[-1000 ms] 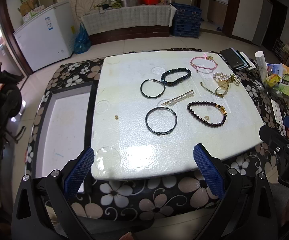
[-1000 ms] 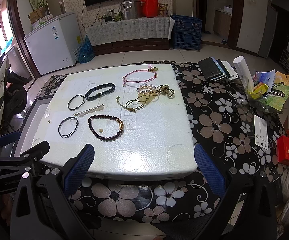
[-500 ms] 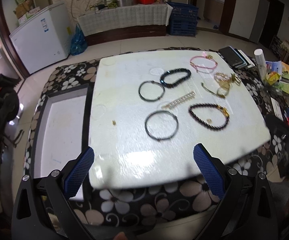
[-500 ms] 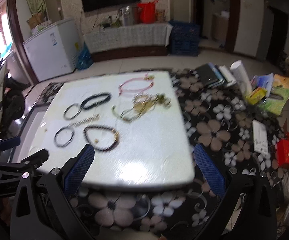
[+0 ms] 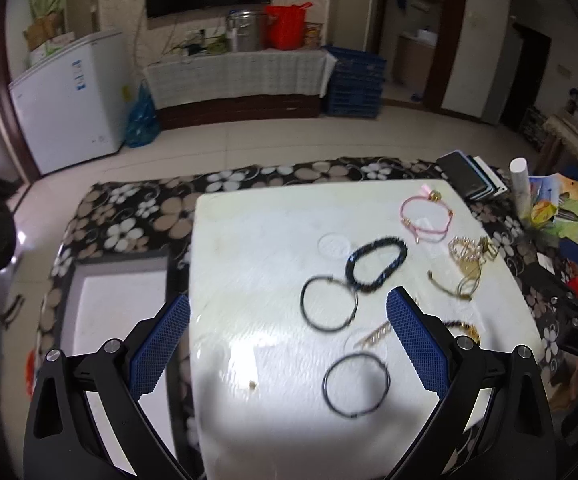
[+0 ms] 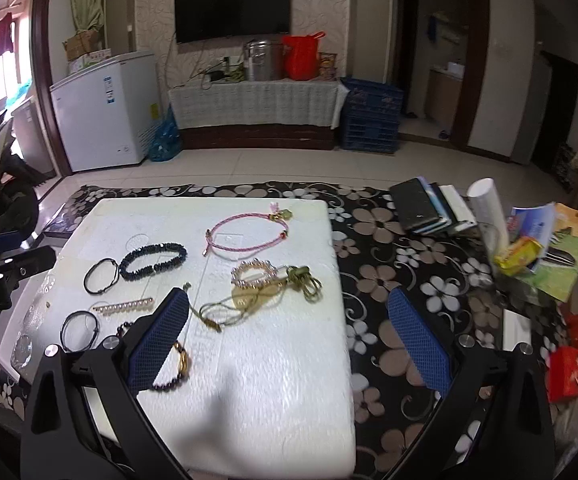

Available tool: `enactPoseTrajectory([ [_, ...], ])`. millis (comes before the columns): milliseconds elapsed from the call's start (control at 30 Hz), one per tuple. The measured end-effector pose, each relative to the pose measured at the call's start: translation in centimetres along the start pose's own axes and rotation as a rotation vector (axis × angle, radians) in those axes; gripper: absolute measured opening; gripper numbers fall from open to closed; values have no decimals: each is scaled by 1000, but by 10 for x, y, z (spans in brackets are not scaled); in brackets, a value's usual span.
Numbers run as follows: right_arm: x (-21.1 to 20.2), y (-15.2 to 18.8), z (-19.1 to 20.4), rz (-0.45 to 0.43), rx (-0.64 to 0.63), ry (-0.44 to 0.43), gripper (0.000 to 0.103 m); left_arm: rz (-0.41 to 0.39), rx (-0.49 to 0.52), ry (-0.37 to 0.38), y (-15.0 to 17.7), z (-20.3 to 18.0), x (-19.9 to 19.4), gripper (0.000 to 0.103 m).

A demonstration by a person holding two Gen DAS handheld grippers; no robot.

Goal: Organize jewelry
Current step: 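Grasp the black crystal bracelet with the left tool while the right tool grasps the pink cord bracelet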

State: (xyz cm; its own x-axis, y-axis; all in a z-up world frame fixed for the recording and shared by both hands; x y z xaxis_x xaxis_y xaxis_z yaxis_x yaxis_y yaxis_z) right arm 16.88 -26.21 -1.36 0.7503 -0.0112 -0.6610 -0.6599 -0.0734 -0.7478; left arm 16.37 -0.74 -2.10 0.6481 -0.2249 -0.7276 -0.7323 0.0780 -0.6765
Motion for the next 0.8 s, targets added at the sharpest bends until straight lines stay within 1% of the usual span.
enactPoseTrajectory([
  [67, 7, -3, -1, 15, 7, -7, 99, -7, 33, 3, -4, -3, 6, 99],
  [100, 13, -4, -2, 28, 12, -8, 99, -6, 49, 26, -7, -6, 10, 99],
  [200, 22, -8, -2, 39, 8, -22, 99, -10, 84, 66, -10, -14, 17, 98],
  [233, 26, -9, -1, 42, 0, -29, 97, -6, 111, 73, -11, -19, 21, 98],
  [300, 34, -12, 1, 55, -19, -45, 88, -7, 161, 89, -11, -29, 26, 98],
  [333, 39, -12, 3, 64, -29, -53, 81, -8, 179, 102, -11, -34, 28, 97],
  [367, 42, -12, 3, 73, -34, -58, 75, -1, 191, 118, -10, -39, 31, 95],
  [400, 47, -13, 4, 87, -38, -70, 71, 9, 203, 140, -9, -44, 34, 89],
  [433, 50, -12, 3, 100, -36, -82, 65, 20, 220, 155, -7, -50, 38, 86],
  [467, 53, -12, 4, 111, -32, -96, 59, 30, 238, 164, -5, -54, 41, 79],
  [500, 56, -13, 4, 121, -27, -115, 57, 37, 255, 167, -4, -58, 43, 75],
  [567, 59, -14, 4, 130, -20, -134, 50, 45, 289, 183, -2, -66, 48, 70],
  [633, 60, -15, 3, 134, -19, -149, 47, 56, 312, 197, -1, -73, 54, 67],
  [700, 62, -16, 2, 136, -13, -160, 45, 76, 328, 210, 1, -76, 61, 60],
  [800, 62, -19, 2, 132, -19, -169, 44, 109, 344, 208, 4, -78, 72, 50],
])
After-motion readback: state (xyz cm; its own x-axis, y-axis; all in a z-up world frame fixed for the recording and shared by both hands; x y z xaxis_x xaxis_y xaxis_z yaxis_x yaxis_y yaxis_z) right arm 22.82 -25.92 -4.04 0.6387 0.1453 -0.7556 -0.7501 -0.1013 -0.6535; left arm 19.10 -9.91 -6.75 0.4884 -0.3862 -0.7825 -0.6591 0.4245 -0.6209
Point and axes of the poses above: each gripper's, at about its wrist camera, not at the fingertips, and x roughly the way its jaws point, z to its left, y to its underside, the point moved 8 cm from there along x, roughly the way its jaws point, and after that the axes turned 6 degrees about y, right-handed, at the moved point
